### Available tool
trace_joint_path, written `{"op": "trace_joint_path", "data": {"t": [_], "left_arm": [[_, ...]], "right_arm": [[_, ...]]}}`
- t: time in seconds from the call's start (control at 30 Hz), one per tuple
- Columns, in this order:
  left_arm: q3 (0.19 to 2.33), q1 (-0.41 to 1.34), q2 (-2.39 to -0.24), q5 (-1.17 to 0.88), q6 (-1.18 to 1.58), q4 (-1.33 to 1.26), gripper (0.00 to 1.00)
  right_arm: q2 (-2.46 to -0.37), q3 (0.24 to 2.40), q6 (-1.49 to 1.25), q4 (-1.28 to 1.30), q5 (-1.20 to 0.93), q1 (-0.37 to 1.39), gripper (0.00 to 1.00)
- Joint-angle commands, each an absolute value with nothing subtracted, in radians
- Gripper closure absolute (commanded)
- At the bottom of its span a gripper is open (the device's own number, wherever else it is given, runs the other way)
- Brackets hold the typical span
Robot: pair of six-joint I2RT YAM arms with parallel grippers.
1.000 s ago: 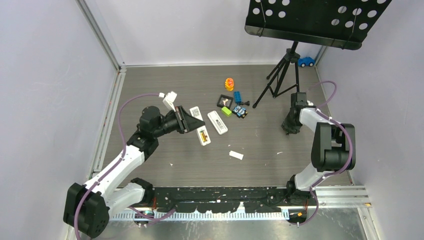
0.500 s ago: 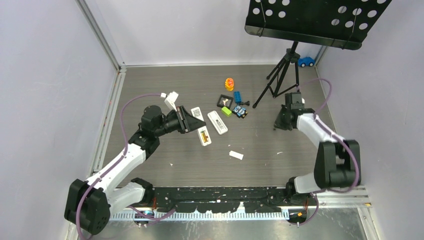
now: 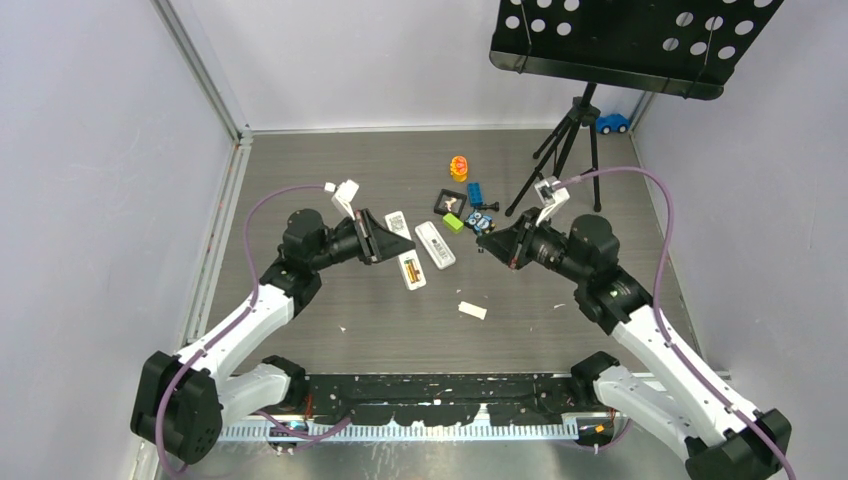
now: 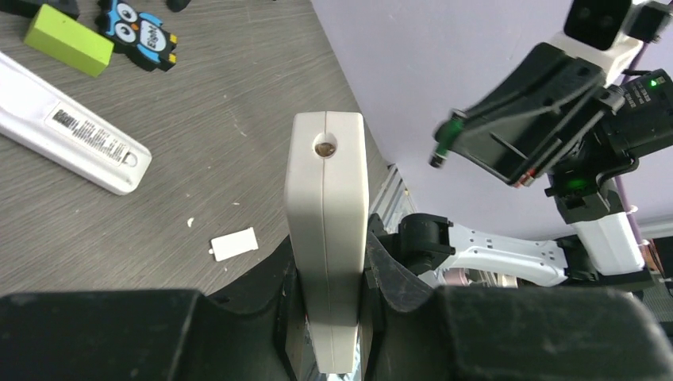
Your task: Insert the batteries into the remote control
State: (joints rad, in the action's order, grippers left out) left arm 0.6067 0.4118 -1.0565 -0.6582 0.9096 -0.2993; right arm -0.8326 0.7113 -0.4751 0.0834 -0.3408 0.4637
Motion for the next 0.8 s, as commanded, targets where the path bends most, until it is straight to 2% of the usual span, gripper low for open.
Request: {"op": "trace_joint_path", "data": {"t": [0.0,0.2,0.33,0.77], "left_arm": [[0.613,0.408,-1.064,-0.729,0.932,-0.436,1.00],[0.605,0.408,-1.092,-0.792,1.002,-0.559,1.00],[0.601,0.408,-1.103,-0.826,1.041,-0.620,1.00],[0.568,0.409,-1.077,-0.872,1.072,-0.739,1.00]], "right_arm": [[-0.759,0.696,-0.493,-0.119,-0.592,0.481,0.98],[-0.764,0.699,-0.584,-0.266,-0.794,0.509,0.98],[-0.802,0.737,-0.598,-0.270,-0.862,0.545,0.98],[-0.880,0.789,-0.524,-0.244,-0.832,0.687,0.98]]}}
